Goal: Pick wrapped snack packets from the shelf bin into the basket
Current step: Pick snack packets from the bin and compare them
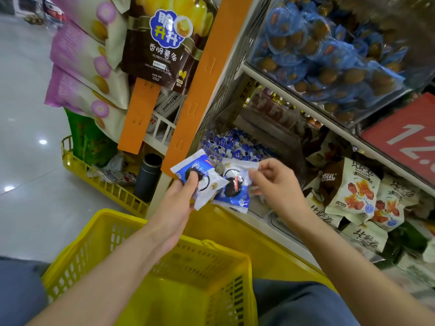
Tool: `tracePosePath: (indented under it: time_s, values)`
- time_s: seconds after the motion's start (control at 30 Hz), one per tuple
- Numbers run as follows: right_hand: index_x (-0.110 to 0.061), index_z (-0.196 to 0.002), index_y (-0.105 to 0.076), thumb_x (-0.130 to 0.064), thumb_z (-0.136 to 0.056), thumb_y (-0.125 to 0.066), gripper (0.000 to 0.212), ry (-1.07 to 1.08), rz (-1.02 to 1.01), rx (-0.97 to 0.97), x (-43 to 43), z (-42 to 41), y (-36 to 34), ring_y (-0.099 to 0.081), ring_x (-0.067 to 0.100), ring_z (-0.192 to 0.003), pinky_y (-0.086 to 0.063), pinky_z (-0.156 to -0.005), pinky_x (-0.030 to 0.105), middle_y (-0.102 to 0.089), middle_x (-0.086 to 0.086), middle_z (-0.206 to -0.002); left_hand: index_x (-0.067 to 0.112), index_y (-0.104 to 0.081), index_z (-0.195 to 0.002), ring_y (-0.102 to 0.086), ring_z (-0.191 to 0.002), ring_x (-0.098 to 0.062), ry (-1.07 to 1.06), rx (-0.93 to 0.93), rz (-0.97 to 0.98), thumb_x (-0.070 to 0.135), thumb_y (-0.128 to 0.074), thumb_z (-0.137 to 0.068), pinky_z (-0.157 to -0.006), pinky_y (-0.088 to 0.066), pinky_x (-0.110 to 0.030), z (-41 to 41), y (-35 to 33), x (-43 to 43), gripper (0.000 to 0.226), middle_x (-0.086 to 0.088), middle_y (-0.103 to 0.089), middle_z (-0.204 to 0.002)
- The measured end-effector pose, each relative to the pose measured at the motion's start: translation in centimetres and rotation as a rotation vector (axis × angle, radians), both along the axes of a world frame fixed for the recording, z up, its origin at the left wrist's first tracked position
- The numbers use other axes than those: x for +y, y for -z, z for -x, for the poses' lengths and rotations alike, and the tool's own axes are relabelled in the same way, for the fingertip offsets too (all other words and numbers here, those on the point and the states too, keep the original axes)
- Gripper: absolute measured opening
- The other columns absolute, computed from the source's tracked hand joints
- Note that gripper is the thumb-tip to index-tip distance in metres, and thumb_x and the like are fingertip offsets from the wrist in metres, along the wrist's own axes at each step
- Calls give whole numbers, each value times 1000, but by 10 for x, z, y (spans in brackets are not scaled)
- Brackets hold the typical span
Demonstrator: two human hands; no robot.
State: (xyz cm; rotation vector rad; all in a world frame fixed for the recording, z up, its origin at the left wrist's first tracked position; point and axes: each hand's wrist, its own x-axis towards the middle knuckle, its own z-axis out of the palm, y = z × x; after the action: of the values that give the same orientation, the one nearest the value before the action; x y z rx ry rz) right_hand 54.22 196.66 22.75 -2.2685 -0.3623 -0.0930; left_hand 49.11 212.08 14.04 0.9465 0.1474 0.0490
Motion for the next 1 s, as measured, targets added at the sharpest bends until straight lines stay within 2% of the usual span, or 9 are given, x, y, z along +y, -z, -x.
tracePosePath:
  time_s: [0.1,0.17,0.3,0.47,0.57,0.67,0.77,0.9,1.0]
  values:
    - [-12,-79,-54,-12,-90,-57,11,-32,-85,203,5,2,12,-62,8,-59,-56,-59,20,-66,-1,-61,27,-43,-132,-63,-106,-10,119,-55,75,36,-35,-95,-86,-51,-31,5,-1,-3,39,4,-64,-120]
    - [-11,-80,-53,-11,-91,-56,11,-79,-181,336,8,3,17,-65,7,-59,-53,-54,17,-68,-3,-58,28,-37,-136,-65,-102,-13,195,-24,95,39,-33,-94,-78,-55,-33,9,-1,-5,44,4,-63,-122]
    - [-16,-95,-53,-19,-95,-50,4,-128,-236,423,8,5,22,-67,5,-65,-52,-55,16,-71,-3,-72,18,-56,-118,-68,-93,-21,302,30,74,44,-46,-81,-72,-59,-36,11,-3,-1,47,-4,-70,-107]
    - [-27,-93,-63,-41,-92,-46,22,-238,-39,420,6,7,16,-65,0,-70,-48,-59,10,-70,-11,-76,9,-59,-115,-69,-90,-21,409,31,-62,41,-54,-80,-67,-57,-28,11,-1,-4,48,-9,-71,-103]
    - [-24,-90,-67,-32,-88,-59,12,-274,-19,396,3,5,15,-67,4,-76,-50,-66,12,-72,-8,-82,9,-55,-114,-70,-86,-21,375,54,-76,41,-60,-73,-65,-55,-26,12,2,-8,52,-8,-72,-98]
    - [-21,-84,-68,-24,-85,-63,6,-262,-67,303,1,4,13,-68,3,-72,-51,-62,12,-72,-12,-74,10,-53,-115,-70,-88,-23,318,48,-71,41,-62,-71,-65,-56,-26,11,3,-8,55,-10,-71,-101]
    - [-17,-80,-66,-16,-84,-64,5,-231,-89,195,-1,4,10,-68,10,-71,-56,-61,19,-72,-4,-72,13,-53,-117,-70,-87,-18,236,33,-150,41,-60,-73,-69,-57,-27,9,2,-10,53,-6,-70,-101]
    - [-18,-80,-65,-14,-84,-63,7,-88,-199,65,-13,-12,-10,-68,10,-63,-55,-54,18,-73,1,-72,17,-53,-120,-68,-86,-14,125,41,-260,30,-56,-88,-71,-58,-27,7,1,-10,34,-3,-68,-104]
    - [-19,-87,-63,-22,-85,-62,3,80,-151,-106,-32,-40,-25,-70,12,-71,-58,-60,24,-72,5,-83,21,-54,-112,-68,-83,-12,47,59,-261,26,-54,-90,-67,-58,-24,3,0,-9,22,-2,-67,-103]
